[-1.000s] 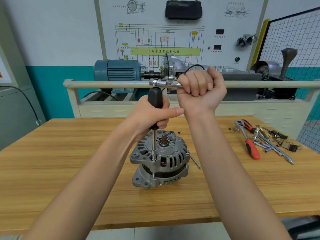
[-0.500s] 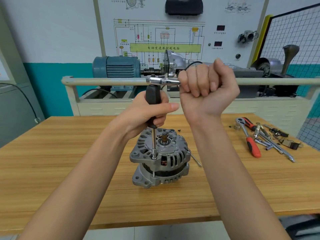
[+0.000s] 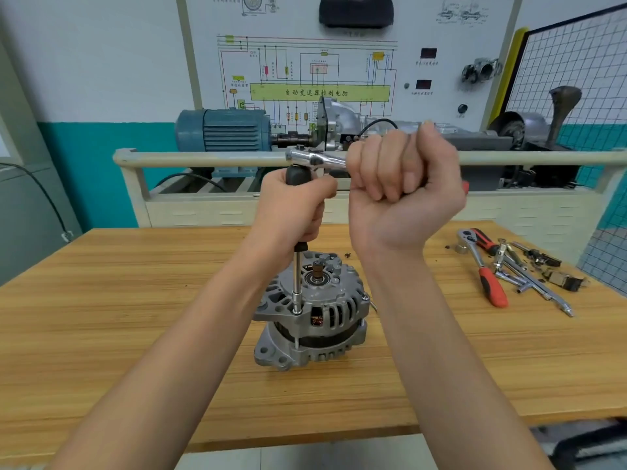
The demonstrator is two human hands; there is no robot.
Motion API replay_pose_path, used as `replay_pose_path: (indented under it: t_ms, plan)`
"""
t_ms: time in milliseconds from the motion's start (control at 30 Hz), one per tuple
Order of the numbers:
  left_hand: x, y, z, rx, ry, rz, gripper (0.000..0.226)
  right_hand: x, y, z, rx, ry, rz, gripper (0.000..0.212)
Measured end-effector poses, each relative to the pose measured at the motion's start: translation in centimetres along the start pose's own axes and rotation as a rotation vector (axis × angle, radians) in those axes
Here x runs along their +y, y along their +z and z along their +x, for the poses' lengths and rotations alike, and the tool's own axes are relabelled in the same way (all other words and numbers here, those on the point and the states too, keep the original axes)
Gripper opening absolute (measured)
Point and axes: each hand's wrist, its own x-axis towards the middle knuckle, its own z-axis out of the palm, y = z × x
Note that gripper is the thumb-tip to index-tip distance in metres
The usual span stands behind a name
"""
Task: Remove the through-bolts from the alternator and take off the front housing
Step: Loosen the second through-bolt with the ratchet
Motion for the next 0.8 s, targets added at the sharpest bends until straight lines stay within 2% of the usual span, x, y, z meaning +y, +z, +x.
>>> replay_pose_path:
  t_ms: [100, 167, 233, 300, 500, 633, 800]
  plan:
    - [0.2, 0.3, -0.3, 0.055, 0.011, 0.019, 0.047, 0.8, 1.2, -1.4, -0.129, -0.227, -0.335, 0.040]
    - [0.4, 0.1, -0.4, 0.069, 0.008, 0.030, 0.045, 1.0, 1.6, -1.5, -0.165, -0.262, -0.442, 0.036]
    - [0.6, -0.2, -0.3, 0.049, -0.005, 0.038, 0.044, 0.6, 1.4, -0.8, -0.150, -0.161, -0.313, 0.045]
    - [0.7, -0.5, -0.2, 0.014, -0.028, 0.067, 0.042, -0.1, 0.6, 0.5, -0.120, 0.009, -0.079, 0.049]
    - [1.1, -1.8, -0.4, -0.182, -0.022, 0.109, 0.041, 0.3, -2.0, 2.7, 0.191, 0.355, 0.394, 0.048]
    - [1.2, -2.0, -0.6, -0.265, -0.074, 0.052, 0.045, 1.1, -2.4, 3.2, 0.285, 0.391, 0.489, 0.047]
    - [0.8, -1.3, -0.4, -0.105, -0.092, 0.065, 0.049, 0.6, -1.0, 1.6, 0.172, 0.234, 0.317, 0.048]
